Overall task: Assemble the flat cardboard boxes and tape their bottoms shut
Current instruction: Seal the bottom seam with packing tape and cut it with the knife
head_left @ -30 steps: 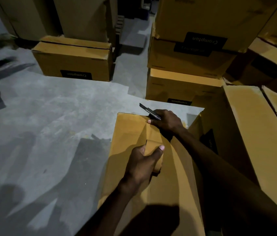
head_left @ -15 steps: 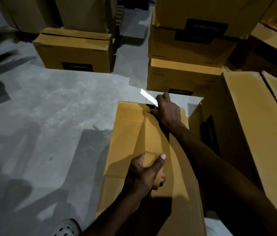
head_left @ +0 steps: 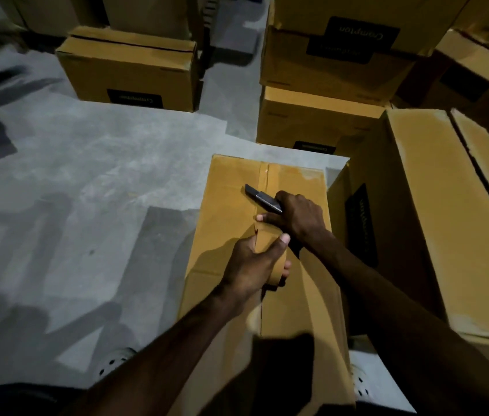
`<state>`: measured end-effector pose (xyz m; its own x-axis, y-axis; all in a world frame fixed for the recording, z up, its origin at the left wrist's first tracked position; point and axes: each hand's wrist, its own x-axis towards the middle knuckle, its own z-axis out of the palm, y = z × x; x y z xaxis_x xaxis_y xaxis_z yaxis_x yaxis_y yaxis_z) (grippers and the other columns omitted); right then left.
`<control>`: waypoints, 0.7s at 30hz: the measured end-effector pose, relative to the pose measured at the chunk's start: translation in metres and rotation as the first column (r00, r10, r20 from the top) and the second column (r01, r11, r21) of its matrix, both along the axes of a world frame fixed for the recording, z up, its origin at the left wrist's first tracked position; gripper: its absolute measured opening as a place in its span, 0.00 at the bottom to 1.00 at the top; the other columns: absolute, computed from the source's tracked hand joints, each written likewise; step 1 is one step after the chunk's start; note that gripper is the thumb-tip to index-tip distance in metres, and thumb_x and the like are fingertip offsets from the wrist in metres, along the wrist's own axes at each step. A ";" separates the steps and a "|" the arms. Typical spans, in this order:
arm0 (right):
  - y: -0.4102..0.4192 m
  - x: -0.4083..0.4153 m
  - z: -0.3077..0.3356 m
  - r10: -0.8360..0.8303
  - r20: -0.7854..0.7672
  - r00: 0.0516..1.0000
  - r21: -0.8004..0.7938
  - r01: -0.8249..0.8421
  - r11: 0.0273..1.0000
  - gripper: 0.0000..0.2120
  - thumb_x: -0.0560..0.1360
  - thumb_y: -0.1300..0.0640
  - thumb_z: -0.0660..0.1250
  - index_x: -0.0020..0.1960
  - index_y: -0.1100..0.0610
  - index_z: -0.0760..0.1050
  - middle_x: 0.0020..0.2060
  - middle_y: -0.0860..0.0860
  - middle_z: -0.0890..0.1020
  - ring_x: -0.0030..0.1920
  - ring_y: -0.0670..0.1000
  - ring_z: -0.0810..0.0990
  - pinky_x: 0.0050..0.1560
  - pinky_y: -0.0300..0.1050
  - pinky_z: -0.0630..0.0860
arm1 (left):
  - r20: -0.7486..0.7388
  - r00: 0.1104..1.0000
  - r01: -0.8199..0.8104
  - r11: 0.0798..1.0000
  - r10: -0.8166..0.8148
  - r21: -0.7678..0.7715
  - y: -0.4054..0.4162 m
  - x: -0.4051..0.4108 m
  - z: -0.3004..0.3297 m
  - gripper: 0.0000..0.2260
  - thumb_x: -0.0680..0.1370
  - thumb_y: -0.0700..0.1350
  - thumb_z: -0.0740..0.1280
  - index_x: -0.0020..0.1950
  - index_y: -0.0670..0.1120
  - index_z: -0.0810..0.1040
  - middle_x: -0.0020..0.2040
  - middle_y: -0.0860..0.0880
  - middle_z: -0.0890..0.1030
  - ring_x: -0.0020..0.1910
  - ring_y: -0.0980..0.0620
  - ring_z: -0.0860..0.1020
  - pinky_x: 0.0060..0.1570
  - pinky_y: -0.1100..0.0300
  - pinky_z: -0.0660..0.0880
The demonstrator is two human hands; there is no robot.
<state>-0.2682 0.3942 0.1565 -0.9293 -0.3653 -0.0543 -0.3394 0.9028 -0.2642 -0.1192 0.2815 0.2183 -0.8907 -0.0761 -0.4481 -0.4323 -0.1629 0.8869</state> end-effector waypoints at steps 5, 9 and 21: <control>-0.002 0.006 -0.003 -0.080 0.029 0.996 -0.031 0.081 0.996 0.31 0.71 0.30 0.65 0.60 0.54 0.73 0.49 0.56 0.80 0.43 0.53 0.72 0.40 0.45 0.65 | 0.055 0.992 -0.115 0.993 0.116 -0.023 0.011 0.030 0.006 0.11 0.77 0.51 0.69 0.47 0.43 0.81 0.37 0.42 0.84 0.33 0.47 0.82 0.38 0.49 0.82; -0.007 0.011 0.005 -0.110 0.057 0.992 0.001 0.110 0.994 0.31 0.72 0.32 0.66 0.61 0.56 0.73 0.51 0.56 0.80 0.46 0.54 0.74 0.42 0.46 0.66 | 0.090 0.986 -0.140 0.989 0.143 -0.042 0.013 0.048 0.007 0.13 0.76 0.51 0.71 0.47 0.41 0.82 0.38 0.40 0.84 0.36 0.43 0.82 0.41 0.38 0.81; -0.009 0.021 -0.002 -0.114 -0.012 0.993 0.011 0.114 0.993 0.30 0.73 0.32 0.63 0.61 0.57 0.73 0.51 0.57 0.81 0.48 0.57 0.80 0.39 0.45 0.66 | 0.147 0.977 -0.153 0.988 0.156 -0.031 0.011 0.054 0.011 0.11 0.76 0.50 0.72 0.46 0.42 0.83 0.38 0.40 0.84 0.34 0.45 0.81 0.42 0.41 0.82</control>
<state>-0.2473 0.3853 0.1547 -0.9654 -0.2564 -0.0471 -0.2370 0.9387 -0.2504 -0.0650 0.2921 0.2297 -0.7914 -0.2174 -0.5713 -0.5303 -0.2209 0.8185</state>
